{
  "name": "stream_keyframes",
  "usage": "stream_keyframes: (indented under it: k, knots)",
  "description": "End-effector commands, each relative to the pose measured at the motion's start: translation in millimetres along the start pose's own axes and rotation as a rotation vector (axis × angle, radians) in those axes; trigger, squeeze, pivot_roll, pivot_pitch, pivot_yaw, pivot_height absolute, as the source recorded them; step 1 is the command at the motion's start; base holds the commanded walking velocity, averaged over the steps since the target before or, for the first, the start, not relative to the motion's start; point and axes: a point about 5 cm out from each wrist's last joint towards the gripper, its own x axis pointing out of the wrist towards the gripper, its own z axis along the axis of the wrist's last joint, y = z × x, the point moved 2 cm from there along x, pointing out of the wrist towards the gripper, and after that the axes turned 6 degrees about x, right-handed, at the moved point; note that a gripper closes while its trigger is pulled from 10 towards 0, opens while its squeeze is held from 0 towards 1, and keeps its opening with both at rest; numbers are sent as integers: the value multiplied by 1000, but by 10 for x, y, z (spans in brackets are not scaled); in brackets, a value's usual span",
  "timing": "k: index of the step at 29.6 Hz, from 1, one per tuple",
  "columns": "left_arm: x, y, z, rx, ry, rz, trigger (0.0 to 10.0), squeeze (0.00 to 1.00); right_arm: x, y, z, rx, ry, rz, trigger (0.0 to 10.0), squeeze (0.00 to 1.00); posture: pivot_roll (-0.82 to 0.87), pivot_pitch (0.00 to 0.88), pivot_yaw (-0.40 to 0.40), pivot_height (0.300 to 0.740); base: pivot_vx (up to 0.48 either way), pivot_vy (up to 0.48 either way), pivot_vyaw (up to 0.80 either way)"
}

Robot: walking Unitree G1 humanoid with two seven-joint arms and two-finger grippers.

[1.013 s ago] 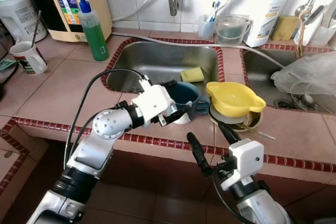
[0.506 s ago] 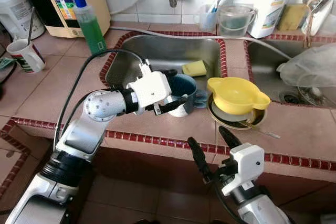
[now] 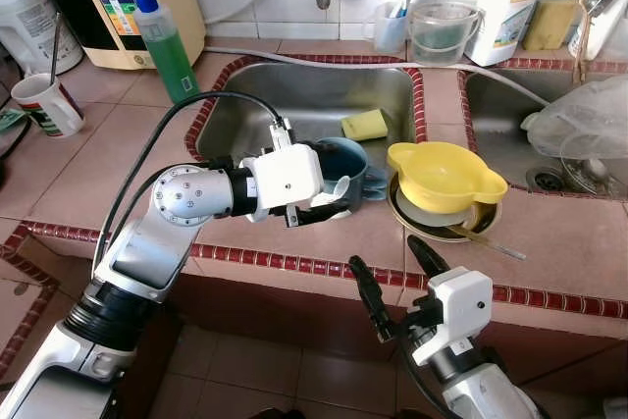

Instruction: Kitchen organization

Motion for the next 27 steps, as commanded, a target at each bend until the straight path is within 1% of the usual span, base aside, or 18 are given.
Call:
stream_keyframes:
  k: [1, 3, 7, 11, 14, 19, 21, 25, 27]
  knots:
    - [-17, -57, -35, 6, 35, -39, 10000, 0, 2, 22, 38, -1, -12, 0, 10000, 0, -141, 150, 121, 711, 0, 0, 0]
    - [-14, -67, -50, -16, 47, -43, 10000, 0, 3, 24, 39, -1, -12, -1, 10000, 0, -141, 152, 122, 711, 0, 0, 0]
    - [14, -69, -82, -21, 77, -28, 10000, 0, 7, 30, 40, 2, -16, -4, 10000, 0, -146, 153, 126, 711, 0, 0, 0]
    - [30, -59, -82, -34, 81, -22, 10000, 0, 8, 34, 39, 2, -17, -7, 10000, 0, -151, 152, 129, 711, 0, 0, 0]
    - [77, -24, -63, -50, 84, -1, 10000, 0, 3, 41, 34, 4, -17, -11, 10000, 0, -157, 151, 135, 711, 0, 0, 0]
    - [109, 20, 2, -43, 56, 8, 10000, 0, -1, 44, 33, 6, -18, -19, 10000, 0, -164, 149, 141, 711, 0, 0, 0]
    - [113, 6, 17, -36, 51, -9, 10000, 0, -3, 46, 32, 5, -19, -22, 10000, 0, -168, 147, 146, 711, 0, 0, 0]
    - [127, -10, 35, -23, 59, -24, 10000, 0, -3, 48, 32, 5, -22, -27, 10000, 0, -172, 145, 153, 711, 0, 0, 0]
    - [135, 11, 60, -2, 58, -22, 10000, 0, -4, 53, 32, 4, -24, -31, 10000, 0, -173, 143, 157, 711, 0, 0, 0]
